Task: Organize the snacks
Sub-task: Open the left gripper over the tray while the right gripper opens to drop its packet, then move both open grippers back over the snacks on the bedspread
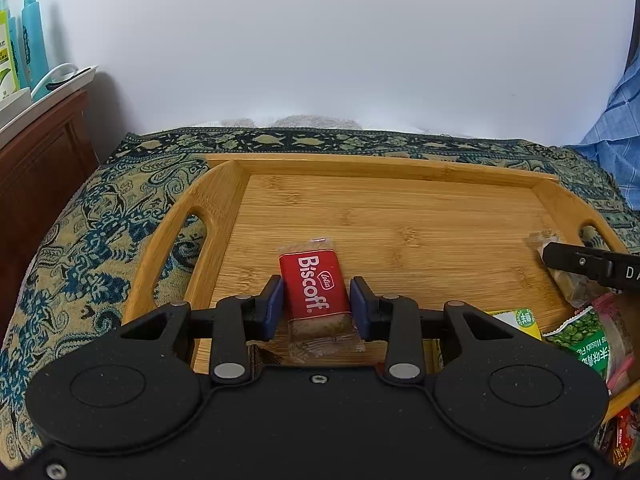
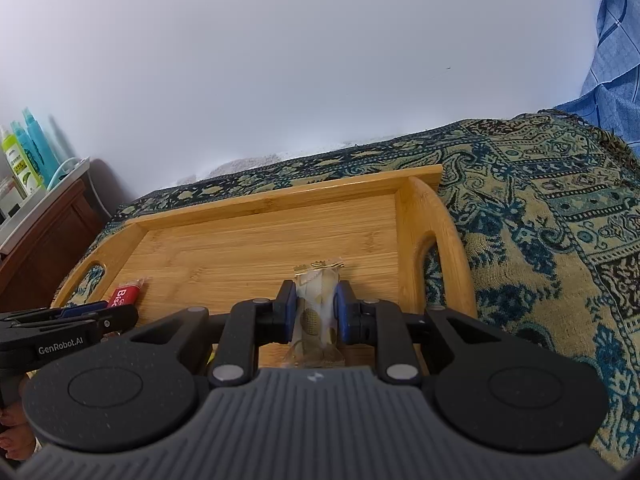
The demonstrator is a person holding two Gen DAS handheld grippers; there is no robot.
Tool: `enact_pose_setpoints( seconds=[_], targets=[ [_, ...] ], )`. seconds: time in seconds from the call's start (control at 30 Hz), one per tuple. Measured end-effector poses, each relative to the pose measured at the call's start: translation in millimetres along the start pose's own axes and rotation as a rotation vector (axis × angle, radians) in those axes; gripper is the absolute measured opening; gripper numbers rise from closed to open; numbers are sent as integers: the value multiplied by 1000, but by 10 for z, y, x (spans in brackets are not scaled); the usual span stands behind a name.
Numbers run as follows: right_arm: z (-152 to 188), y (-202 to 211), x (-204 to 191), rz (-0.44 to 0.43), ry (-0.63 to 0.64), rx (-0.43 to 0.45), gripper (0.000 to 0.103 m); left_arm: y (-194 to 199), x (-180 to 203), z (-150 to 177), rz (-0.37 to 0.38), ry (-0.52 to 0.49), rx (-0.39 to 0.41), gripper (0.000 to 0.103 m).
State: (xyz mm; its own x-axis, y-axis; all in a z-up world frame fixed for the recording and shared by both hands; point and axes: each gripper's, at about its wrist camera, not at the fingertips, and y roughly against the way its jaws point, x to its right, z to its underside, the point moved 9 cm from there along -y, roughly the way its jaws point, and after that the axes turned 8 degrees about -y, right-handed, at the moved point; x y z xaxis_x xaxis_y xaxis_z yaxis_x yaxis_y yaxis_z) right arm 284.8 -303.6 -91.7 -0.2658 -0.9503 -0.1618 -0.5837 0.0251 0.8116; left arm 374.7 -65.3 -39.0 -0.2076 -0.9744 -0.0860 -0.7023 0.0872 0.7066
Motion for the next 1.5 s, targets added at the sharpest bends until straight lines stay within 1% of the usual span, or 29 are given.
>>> enact_pose_setpoints(
  seconds=[0.1, 0.27, 0.33, 0.4, 0.47, 0.5, 0.57, 0.63, 0.67, 0.73, 0.87, 0.93, 1.03, 1.17, 1.27, 1.33, 1.4, 1.5],
  targets=[
    [4, 1, -6, 1, 1, 1, 27, 2, 0, 5, 1, -4, 5, 35],
    [-3, 13, -15, -18, -7, 4, 35, -4, 0, -2, 1, -5, 0, 36],
    [-22, 35, -13, -27, -18, 13, 40, 7, -14, -3, -3, 6, -8, 42],
    [-46, 75, -15, -39, -36, 23, 45, 42, -23, 9, -4, 14, -14, 45],
    [-70, 145, -33, -54, -50, 36, 52, 121, -16, 27, -11, 7, -14, 49],
    [-84, 181, -45, -61, -53, 42, 58, 169, -15, 33, -15, 3, -10, 53],
    [-104, 281, -86, -81, -62, 57, 63, 286, -9, 41, -15, 1, 2, 58],
    [-111, 399, -141, -104, -63, 71, 71, 438, 0, 53, -3, 6, 14, 67],
    [-109, 465, -173, -113, -58, 80, 73, 523, 7, 58, 5, 10, 21, 69],
    [-88, 599, -238, -128, -44, 97, 81, 683, 12, 68, 10, 15, 37, 77],
    [-4, 854, -360, -162, -13, 121, 89, 1028, 35, 119, 9, 10, 61, 83],
    [40, 971, -407, -174, 0, 134, 90, 1193, 43, 161, 2, 6, 71, 87],
    [101, 1137, -452, -185, 18, 157, 92, 1411, 66, 238, 10, 19, 88, 89],
    [231, 1301, -402, -204, -5, 164, 93, 1630, 109, 381, 21, 38, 94, 92],
    [349, 1416, -362, -198, 5, 170, 95, 1736, 150, 485, 12, 22, 100, 94],
    [415, 1495, -334, -193, 10, 180, 99, 1791, 190, 553, 3, 12, 103, 94],
    [475, 1557, -326, -194, 9, 187, 100, 1825, 226, 635, 13, 15, 98, 94],
    [568, 1624, -337, -182, 33, 192, 101, 1843, 242, 749, 20, 30, 82, 94]
  ],
)
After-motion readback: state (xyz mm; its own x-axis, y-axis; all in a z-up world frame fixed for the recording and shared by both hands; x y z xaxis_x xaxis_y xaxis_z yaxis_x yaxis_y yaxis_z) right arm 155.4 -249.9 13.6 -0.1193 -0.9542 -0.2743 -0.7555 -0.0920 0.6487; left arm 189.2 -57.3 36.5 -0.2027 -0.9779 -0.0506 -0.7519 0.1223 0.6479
